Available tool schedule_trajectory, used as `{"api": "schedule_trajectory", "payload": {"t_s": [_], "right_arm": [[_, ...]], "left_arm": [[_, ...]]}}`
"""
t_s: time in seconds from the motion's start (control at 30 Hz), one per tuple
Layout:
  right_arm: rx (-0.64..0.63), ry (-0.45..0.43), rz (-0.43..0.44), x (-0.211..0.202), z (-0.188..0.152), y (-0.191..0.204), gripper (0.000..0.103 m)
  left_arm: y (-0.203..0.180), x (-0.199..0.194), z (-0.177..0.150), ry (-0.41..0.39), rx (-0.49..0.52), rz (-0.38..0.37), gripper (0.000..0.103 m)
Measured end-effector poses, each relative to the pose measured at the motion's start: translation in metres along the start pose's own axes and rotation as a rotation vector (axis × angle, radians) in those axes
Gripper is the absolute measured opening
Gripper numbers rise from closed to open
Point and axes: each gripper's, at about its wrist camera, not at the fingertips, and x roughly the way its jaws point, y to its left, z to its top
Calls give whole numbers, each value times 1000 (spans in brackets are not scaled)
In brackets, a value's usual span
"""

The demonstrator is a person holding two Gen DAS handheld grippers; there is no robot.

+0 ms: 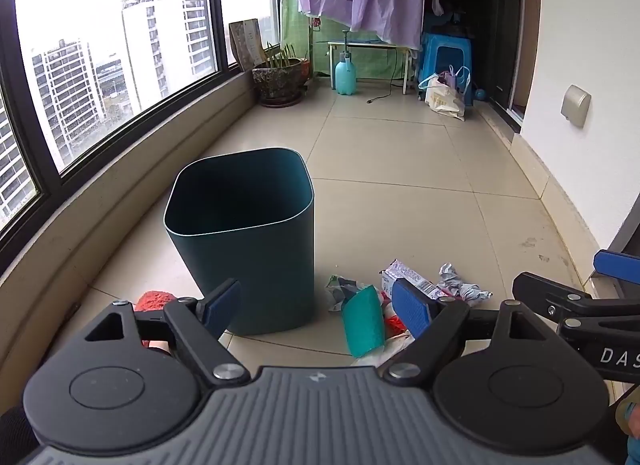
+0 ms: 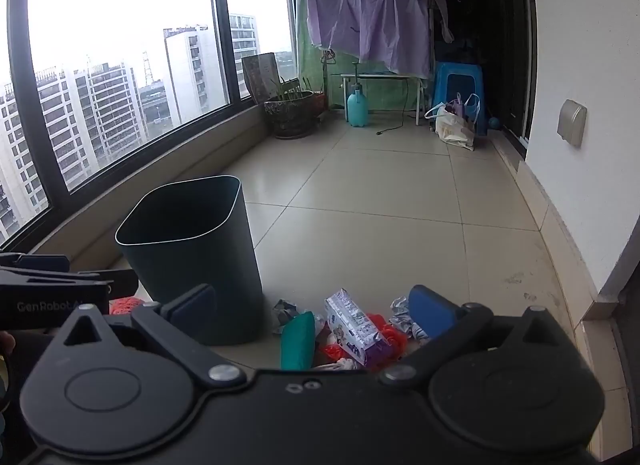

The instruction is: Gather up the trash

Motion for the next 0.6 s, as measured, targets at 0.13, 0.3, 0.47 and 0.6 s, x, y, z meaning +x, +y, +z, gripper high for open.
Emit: {"api": "schedule_trajectory", "payload": {"t_s": [0.13,0.3,0.47,0.6], "right_arm": [[13,-2,6,0,-1,-3,102],[16,-3,17,-1,-1,-3,101],[16,-2,22,0,-1,-2,100],[19,1,20,1,-2,-2,100]], "left_arm": [[-2,-2,0,7,1,-3,82],[-1,-2,1,12,1,-6,82],[-2,-2,0,19,1,-8,82],[-2,-1,3,24,4,-10,82]]}}
